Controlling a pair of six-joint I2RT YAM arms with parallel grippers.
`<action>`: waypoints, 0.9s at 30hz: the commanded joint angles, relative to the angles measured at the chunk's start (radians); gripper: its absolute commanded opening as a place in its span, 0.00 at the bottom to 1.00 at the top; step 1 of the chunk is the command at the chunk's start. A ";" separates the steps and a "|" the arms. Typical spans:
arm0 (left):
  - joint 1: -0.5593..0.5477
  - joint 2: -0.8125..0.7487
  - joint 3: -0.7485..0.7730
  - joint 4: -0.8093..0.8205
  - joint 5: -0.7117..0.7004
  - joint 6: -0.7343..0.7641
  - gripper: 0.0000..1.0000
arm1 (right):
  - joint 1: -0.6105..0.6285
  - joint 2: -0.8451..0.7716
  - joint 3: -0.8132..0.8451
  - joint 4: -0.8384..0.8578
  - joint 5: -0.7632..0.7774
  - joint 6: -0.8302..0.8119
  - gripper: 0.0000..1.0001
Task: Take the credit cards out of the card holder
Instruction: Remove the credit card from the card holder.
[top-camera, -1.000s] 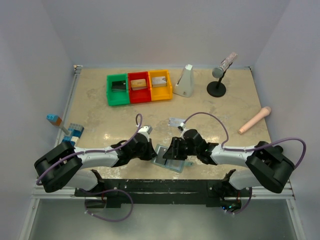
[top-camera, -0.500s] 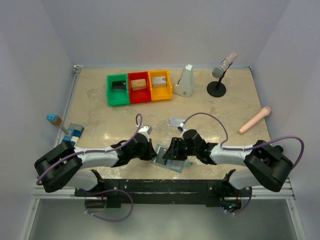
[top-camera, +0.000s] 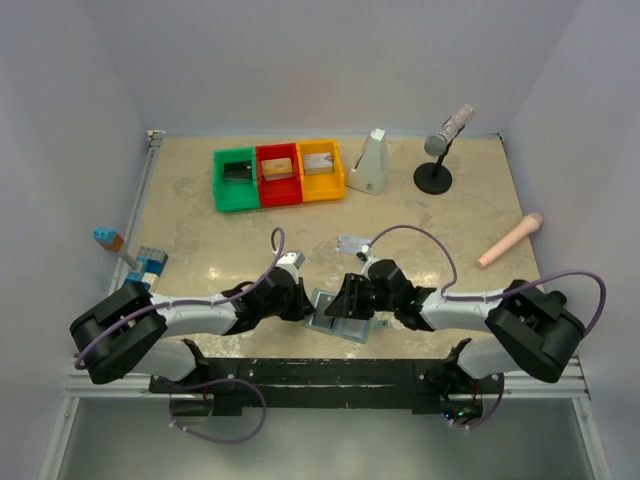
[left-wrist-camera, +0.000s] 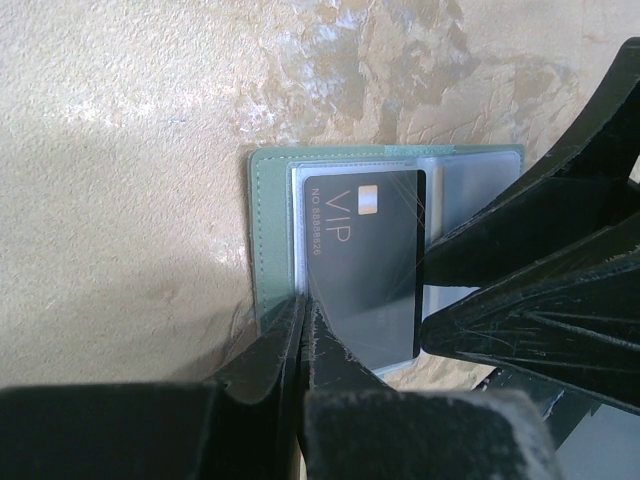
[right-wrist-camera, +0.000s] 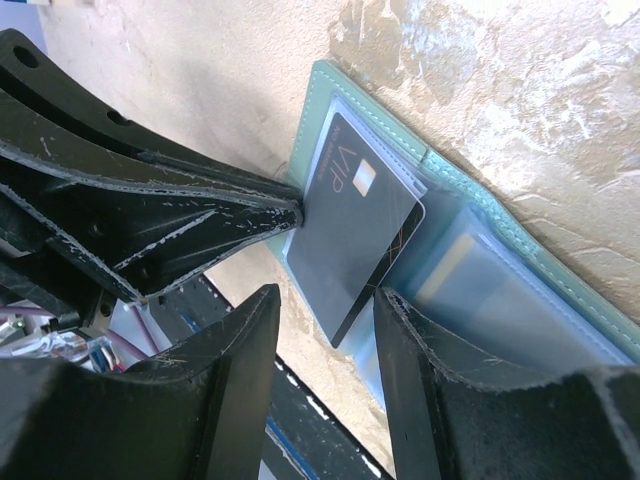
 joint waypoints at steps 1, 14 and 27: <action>-0.002 0.038 -0.045 -0.063 0.026 -0.015 0.00 | -0.008 0.021 -0.026 0.135 -0.001 0.031 0.47; -0.002 0.020 -0.097 -0.046 0.023 -0.032 0.00 | -0.033 0.041 -0.086 0.292 -0.005 0.079 0.47; -0.004 0.021 -0.122 -0.014 0.037 -0.047 0.00 | -0.039 0.116 -0.089 0.442 -0.056 0.103 0.47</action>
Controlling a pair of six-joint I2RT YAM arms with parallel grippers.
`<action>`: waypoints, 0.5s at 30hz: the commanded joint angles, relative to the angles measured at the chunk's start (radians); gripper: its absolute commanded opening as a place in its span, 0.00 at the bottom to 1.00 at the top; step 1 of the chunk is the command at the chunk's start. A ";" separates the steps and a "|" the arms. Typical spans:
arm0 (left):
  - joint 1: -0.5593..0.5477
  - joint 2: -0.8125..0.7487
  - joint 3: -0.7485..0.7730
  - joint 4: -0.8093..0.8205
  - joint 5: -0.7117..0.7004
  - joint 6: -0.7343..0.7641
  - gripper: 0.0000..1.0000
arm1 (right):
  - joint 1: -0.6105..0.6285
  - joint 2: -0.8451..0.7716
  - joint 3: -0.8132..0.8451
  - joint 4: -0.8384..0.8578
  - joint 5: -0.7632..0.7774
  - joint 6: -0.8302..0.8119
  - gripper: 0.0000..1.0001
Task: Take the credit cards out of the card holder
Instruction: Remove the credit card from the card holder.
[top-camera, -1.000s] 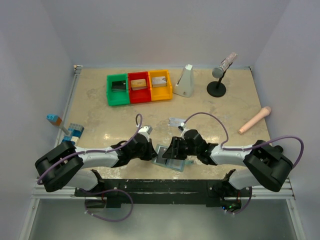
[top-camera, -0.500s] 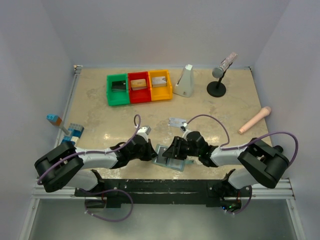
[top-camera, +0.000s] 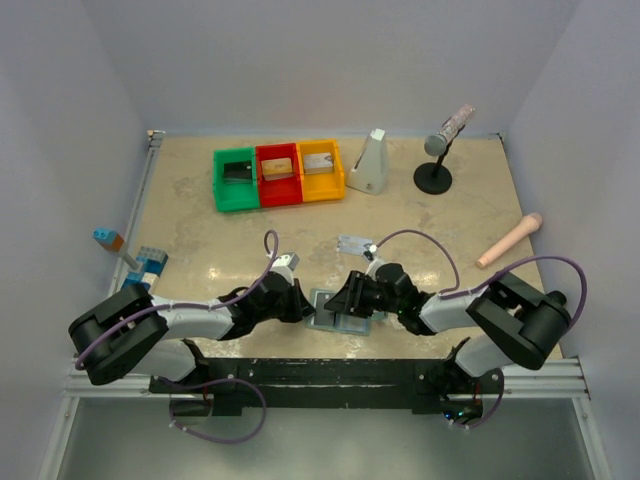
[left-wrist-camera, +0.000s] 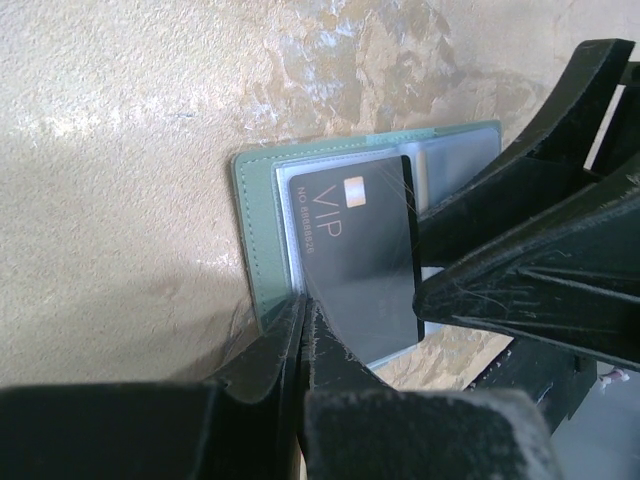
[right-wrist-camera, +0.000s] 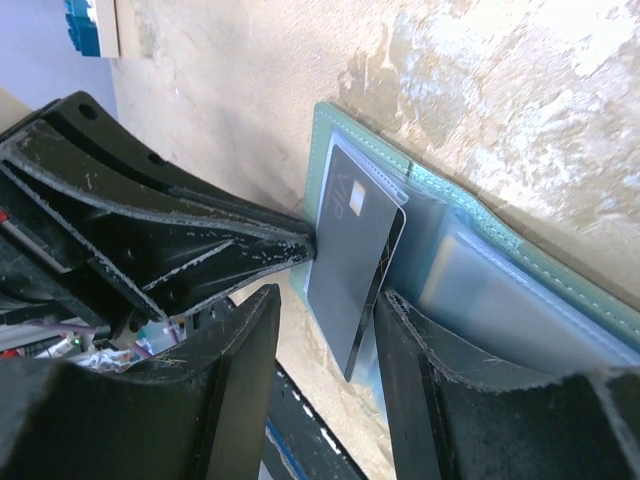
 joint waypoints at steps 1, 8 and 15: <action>-0.008 0.029 -0.048 -0.132 0.033 0.002 0.00 | -0.004 0.053 0.007 0.164 -0.051 0.019 0.47; -0.008 0.033 -0.045 -0.108 0.049 0.002 0.00 | -0.004 0.101 0.036 0.188 -0.091 0.024 0.47; -0.008 0.059 -0.039 -0.080 0.067 0.004 0.00 | -0.004 0.127 0.071 0.194 -0.157 0.010 0.46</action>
